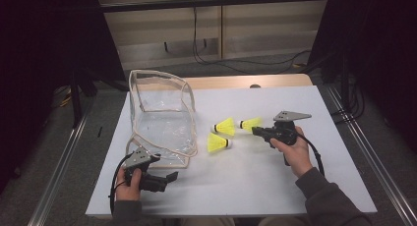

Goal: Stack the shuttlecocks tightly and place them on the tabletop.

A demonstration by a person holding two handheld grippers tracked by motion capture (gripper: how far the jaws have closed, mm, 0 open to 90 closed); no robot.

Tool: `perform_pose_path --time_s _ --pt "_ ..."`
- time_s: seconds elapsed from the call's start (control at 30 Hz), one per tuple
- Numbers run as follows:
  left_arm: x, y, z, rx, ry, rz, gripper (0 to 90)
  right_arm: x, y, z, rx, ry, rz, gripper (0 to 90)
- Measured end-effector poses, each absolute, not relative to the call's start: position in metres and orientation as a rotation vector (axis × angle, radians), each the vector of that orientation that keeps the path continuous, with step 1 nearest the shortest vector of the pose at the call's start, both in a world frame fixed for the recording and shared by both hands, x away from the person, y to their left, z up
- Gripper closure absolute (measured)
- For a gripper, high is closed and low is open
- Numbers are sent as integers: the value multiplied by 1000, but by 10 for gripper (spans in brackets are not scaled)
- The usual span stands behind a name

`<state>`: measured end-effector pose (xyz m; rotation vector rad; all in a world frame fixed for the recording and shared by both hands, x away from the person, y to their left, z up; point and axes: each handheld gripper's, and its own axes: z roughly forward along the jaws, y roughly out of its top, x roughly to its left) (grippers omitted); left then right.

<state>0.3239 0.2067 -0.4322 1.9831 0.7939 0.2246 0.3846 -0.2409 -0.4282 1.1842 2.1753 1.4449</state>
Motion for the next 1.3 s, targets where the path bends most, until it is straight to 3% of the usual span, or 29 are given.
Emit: perform_pose_path --time_s 1.3 --pt "324 206 -432 1981 790 222 39 395 -231 -431 1206 2207 1448 898"
